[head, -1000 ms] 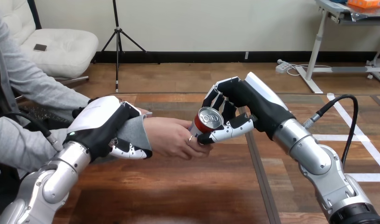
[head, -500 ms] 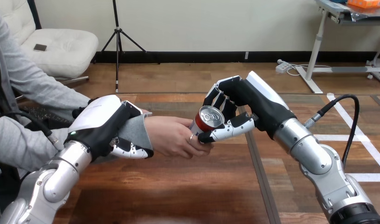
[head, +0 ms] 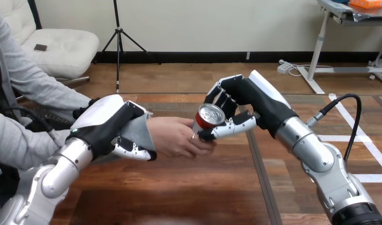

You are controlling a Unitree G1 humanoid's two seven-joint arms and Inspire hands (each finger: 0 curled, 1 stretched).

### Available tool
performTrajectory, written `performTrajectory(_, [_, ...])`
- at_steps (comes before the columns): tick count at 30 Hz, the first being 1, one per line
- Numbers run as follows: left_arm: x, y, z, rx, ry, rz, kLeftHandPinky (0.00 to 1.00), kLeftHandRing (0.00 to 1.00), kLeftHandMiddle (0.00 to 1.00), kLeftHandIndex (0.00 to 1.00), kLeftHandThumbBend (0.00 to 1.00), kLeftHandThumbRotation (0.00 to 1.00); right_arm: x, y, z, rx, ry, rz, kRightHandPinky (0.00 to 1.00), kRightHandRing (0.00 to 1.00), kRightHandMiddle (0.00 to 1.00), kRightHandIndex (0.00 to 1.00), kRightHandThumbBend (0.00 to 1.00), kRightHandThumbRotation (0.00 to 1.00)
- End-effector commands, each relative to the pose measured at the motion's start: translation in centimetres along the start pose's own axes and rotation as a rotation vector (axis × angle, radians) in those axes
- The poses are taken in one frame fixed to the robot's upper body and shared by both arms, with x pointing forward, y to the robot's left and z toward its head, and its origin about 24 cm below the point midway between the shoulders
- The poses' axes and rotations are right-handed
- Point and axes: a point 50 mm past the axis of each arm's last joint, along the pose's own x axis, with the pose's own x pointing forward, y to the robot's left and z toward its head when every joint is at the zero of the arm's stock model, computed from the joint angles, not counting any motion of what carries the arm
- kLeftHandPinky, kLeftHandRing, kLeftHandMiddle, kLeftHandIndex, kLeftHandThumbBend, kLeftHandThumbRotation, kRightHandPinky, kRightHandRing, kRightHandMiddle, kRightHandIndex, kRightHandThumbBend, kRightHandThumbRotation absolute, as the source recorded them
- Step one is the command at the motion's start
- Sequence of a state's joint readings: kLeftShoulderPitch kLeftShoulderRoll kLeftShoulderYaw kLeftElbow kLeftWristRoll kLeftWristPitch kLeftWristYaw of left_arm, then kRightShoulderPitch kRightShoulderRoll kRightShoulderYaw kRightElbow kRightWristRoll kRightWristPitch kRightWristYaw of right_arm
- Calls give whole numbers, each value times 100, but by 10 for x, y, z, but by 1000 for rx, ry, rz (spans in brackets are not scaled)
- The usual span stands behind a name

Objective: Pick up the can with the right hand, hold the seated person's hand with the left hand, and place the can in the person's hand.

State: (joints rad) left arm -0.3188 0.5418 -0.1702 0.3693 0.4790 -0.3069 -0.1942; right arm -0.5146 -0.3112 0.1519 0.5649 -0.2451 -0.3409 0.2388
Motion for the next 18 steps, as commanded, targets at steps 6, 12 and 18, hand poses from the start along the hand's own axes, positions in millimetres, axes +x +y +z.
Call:
performTrajectory(6, [14,37,38,63,-158,88,52,60,63,65,70,34,11,-18,32,11,-125,-56,40,45,49,53,92,26])
performTrajectory(12, [13,37,37,51,-163,82,53,62,66,68,67,39,9,-19,31,13,-123,-59,42,47,51,55,92,38])
performTrajectory(18, [13,37,37,55,-166,74,54,64,67,68,64,40,8,-20,29,16,-122,-65,44,49,53,56,90,41])
